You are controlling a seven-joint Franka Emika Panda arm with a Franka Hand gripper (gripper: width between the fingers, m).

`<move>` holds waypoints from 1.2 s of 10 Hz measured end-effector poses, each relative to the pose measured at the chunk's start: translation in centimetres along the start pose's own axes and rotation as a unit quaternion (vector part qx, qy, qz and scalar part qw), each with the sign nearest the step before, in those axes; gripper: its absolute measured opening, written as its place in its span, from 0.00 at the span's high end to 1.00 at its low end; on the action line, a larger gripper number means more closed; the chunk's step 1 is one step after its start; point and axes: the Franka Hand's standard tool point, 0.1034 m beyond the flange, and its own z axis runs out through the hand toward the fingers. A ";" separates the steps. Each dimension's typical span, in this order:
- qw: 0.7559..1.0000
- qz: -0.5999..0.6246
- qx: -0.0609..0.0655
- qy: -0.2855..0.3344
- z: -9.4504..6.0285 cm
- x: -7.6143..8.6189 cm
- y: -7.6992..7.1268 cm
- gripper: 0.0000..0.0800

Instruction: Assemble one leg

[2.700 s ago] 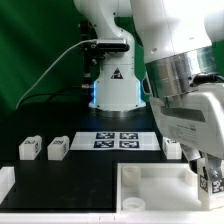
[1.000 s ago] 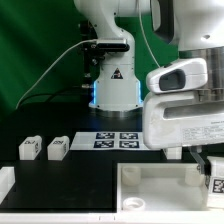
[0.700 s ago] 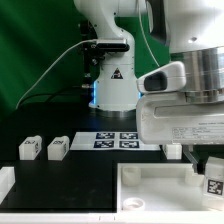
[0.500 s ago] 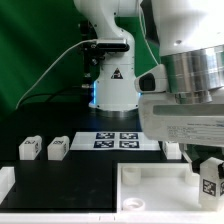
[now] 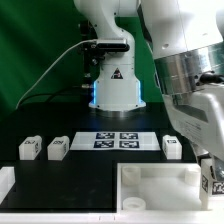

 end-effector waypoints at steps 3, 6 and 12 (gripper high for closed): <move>0.992 -0.123 -0.010 0.000 -0.1 -0.2 -0.1 0.23; 0.925 -0.379 -0.025 0.001 0.3 -0.4 -0.1 0.19; 0.698 -0.713 -0.064 0.007 0.4 -0.2 -0.1 0.22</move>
Offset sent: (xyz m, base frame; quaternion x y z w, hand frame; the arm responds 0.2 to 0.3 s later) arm 0.0095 0.0121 0.0019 -0.0516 -0.0002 -0.4246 0.9039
